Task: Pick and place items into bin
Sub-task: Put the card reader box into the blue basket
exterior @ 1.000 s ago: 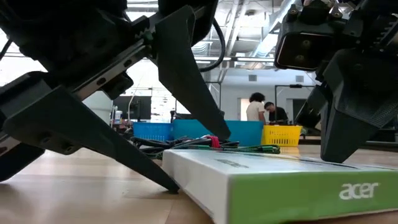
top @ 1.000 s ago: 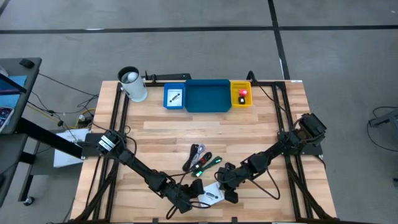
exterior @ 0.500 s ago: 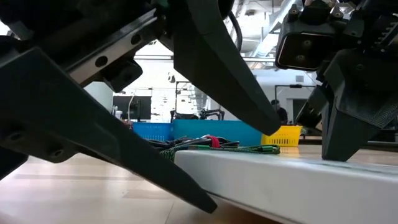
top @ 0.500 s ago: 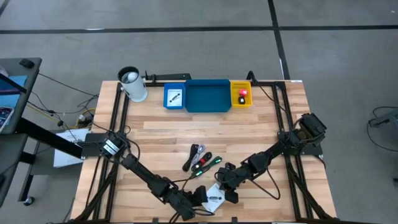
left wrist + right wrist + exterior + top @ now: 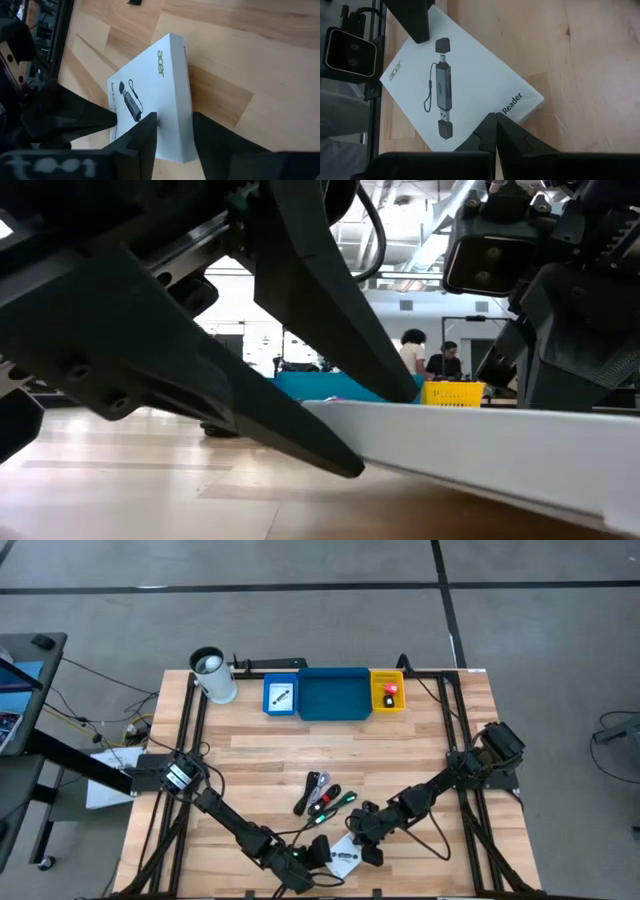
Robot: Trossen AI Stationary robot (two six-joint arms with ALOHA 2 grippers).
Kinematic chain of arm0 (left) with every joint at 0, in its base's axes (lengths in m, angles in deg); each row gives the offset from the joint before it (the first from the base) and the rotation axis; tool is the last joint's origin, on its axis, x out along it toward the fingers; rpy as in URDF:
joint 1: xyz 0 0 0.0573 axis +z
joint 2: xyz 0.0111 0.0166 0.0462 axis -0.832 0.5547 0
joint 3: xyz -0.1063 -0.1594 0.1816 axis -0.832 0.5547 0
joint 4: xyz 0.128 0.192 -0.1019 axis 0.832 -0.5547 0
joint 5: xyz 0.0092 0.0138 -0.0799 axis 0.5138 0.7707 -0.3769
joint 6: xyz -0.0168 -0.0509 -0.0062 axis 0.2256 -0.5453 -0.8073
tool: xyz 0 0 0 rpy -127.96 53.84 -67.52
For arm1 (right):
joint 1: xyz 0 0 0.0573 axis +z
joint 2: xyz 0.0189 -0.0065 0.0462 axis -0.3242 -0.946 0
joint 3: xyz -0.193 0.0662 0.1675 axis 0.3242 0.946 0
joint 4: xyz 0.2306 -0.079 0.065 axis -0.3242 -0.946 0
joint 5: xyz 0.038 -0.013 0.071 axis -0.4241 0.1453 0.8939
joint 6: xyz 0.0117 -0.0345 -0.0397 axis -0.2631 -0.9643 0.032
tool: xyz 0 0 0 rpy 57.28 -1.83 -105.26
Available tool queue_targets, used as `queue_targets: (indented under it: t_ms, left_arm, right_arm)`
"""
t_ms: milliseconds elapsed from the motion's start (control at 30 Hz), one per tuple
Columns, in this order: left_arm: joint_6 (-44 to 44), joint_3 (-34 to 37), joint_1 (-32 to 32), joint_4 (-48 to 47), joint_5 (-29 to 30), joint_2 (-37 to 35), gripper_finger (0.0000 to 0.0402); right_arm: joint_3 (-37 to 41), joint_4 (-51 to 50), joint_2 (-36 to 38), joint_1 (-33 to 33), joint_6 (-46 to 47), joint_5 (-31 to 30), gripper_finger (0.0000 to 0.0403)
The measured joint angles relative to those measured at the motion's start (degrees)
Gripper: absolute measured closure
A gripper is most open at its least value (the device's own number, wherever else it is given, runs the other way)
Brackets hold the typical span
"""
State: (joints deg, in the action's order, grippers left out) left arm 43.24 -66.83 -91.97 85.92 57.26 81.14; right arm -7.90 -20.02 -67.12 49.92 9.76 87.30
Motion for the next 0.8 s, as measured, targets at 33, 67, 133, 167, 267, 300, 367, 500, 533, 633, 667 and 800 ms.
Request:
queue_targets:
  t_ms: [33, 67, 133, 167, 267, 300, 367, 500, 533, 633, 667, 800]
  left_arm:
    - [0.0, 0.0, 0.0, 0.0, 0.0, 0.0, 0.0295]
    - [0.0, 0.0, 0.0, 0.0, 0.4, 0.0, 0.0301]
    - [0.0, 0.0, 0.0, 0.1, 1.5, 0.0, 0.0315]
    - [0.0, 0.0, 0.0, 0.1, 2.0, 0.0, 0.0321]
    - [0.0, 0.0, -0.1, 0.2, 3.2, 0.0, 0.0338]
    - [0.0, 0.0, -0.1, 0.2, 3.6, 0.0, 0.0343]
    - [0.0, 0.0, -0.1, 0.2, 4.5, 0.0, 0.0352]
    - [0.0, -0.4, -0.2, -0.2, 5.9, 0.0, 0.0365]
    - [0.0, -0.8, -0.2, -0.6, 6.3, 0.0, 0.0369]
    - [0.1, -1.8, -0.3, -1.3, 7.0, 0.2, 0.0376]
    - [0.1, -2.0, -0.3, -1.3, 7.2, 0.3, 0.0376]
    - [0.1, -2.2, -0.3, -1.2, 8.1, 0.3, 0.038]
  right_arm:
    - [0.0, 0.0, 0.0, 0.0, 0.0, 0.0, 0.0403]
    - [0.0, 0.0, 0.0, 0.0, 0.0, 0.0, 0.0403]
    - [0.0, 0.1, 0.1, 0.0, 0.0, 0.0, 0.0403]
    - [0.0, 0.2, 0.1, 0.0, 0.0, 0.0, 0.0403]
    - [0.0, 0.5, 0.1, 0.0, 0.0, 0.0, 0.0403]
    - [0.0, 0.5, 0.1, 0.0, 0.0, 0.0, 0.0403]
    - [0.0, 0.5, 0.1, 0.0, 0.0, 0.0, 0.0403]
    - [0.0, 0.6, 0.1, 0.0, 0.0, 0.1, 0.0403]
    - [0.0, 0.6, 0.1, 0.0, 0.0, 0.1, 0.0403]
    - [0.0, 0.4, 0.4, 0.0, 0.0, 0.1, 0.0403]
    - [0.1, 0.3, 0.7, 0.0, 0.0, 0.1, 0.0403]
    - [0.2, -1.1, 2.3, -0.4, -1.0, 0.0, 0.0403]
